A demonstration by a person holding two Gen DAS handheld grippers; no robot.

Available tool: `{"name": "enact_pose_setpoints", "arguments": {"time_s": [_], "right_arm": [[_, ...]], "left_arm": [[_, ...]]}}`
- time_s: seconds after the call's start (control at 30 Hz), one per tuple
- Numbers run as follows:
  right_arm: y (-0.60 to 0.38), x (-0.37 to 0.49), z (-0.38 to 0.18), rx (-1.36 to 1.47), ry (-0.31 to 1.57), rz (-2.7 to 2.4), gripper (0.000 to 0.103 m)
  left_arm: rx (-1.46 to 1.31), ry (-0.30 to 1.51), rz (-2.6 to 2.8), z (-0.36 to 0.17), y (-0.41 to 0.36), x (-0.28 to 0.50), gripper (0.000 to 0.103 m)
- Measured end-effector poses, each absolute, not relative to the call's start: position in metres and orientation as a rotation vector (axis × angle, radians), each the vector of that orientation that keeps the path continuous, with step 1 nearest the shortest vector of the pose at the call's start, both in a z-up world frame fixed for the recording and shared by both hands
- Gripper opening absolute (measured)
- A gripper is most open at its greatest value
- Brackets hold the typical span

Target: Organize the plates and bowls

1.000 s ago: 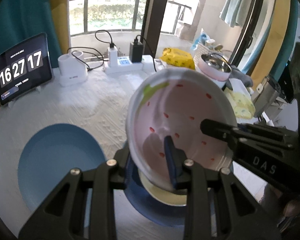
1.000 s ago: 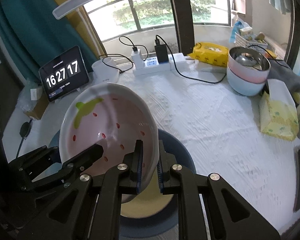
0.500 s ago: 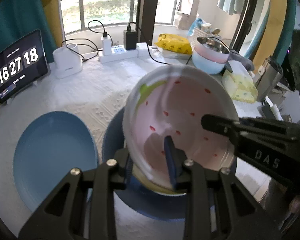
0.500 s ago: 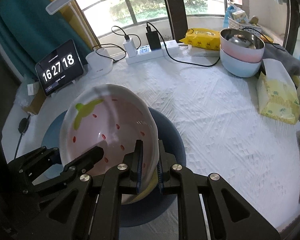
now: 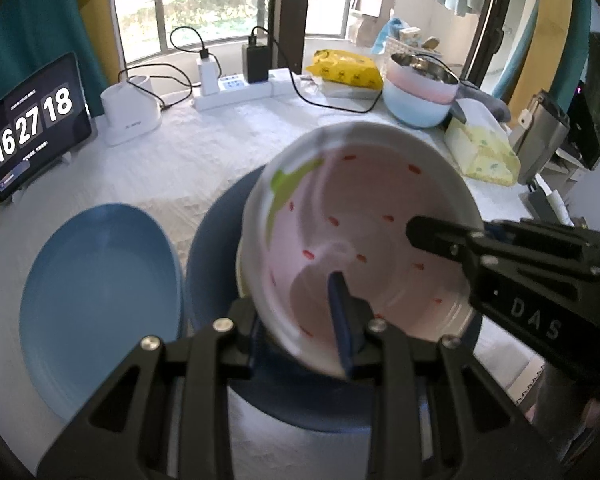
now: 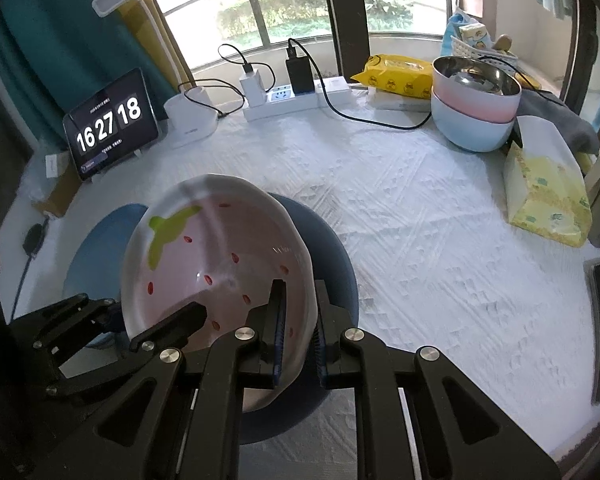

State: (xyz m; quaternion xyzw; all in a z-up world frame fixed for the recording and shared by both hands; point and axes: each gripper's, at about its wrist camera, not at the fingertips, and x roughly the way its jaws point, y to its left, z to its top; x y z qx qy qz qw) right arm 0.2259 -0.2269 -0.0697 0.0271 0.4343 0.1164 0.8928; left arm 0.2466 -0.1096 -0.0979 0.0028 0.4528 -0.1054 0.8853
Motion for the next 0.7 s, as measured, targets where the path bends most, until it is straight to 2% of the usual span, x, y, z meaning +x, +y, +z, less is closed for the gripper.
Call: {"name": "enact_pose_setpoints", "arguments": {"time_s": [0.7], "right_arm": [[-0.2199, 0.2238, -0.0749, -0.016, 0.894, 0.211, 0.014]], "left_arm": [[0.028, 0.923, -0.199, -0.0941, -0.1087, 0.2423, 0.031]]}}
